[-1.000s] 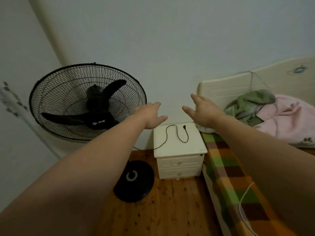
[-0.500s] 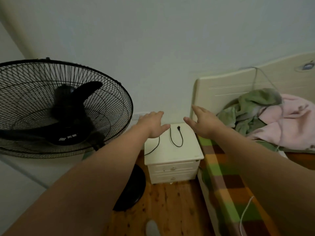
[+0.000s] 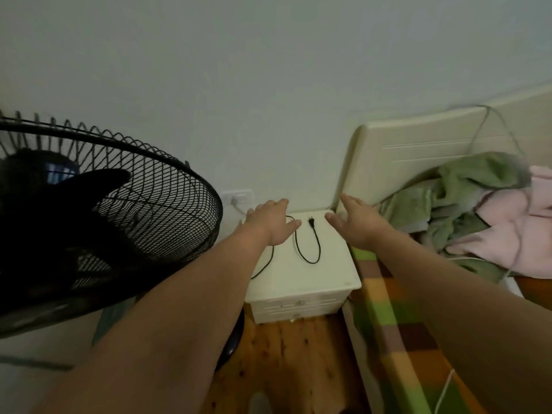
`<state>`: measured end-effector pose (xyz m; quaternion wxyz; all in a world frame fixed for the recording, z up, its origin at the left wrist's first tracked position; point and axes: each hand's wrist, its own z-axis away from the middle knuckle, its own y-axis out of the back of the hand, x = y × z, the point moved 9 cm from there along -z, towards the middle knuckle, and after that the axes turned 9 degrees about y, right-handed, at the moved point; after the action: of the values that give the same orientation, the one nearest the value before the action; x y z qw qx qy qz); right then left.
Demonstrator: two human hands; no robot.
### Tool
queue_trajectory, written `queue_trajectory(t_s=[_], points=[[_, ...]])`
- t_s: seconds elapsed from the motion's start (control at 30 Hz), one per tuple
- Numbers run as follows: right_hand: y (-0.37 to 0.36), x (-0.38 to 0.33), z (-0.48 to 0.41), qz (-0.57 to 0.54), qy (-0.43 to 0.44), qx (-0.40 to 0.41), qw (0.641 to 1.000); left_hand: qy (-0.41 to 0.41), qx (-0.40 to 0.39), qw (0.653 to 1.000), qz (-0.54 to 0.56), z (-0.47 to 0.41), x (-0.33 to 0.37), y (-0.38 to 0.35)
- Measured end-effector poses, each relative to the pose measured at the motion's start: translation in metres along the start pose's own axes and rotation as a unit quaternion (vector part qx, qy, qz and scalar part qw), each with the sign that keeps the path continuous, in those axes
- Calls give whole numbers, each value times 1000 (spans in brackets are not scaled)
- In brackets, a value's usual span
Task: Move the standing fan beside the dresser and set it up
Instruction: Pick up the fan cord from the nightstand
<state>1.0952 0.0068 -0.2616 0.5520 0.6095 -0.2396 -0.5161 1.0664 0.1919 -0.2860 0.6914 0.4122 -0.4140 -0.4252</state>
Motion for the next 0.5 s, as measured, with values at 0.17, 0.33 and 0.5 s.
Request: queue_trajectory(t_s=[0.17, 0.33, 0.5], points=[[-12, 15, -51, -3, -1, -20, 1000, 26, -29, 999, 3, -42, -10, -23], [-36, 33, -110, -14, 27, -55, 998, 53, -43, 997, 31, -88, -16, -39], [-73, 64, -166, -59, 42, -99, 992, 117, -67, 990, 47, -137, -26, -58]])
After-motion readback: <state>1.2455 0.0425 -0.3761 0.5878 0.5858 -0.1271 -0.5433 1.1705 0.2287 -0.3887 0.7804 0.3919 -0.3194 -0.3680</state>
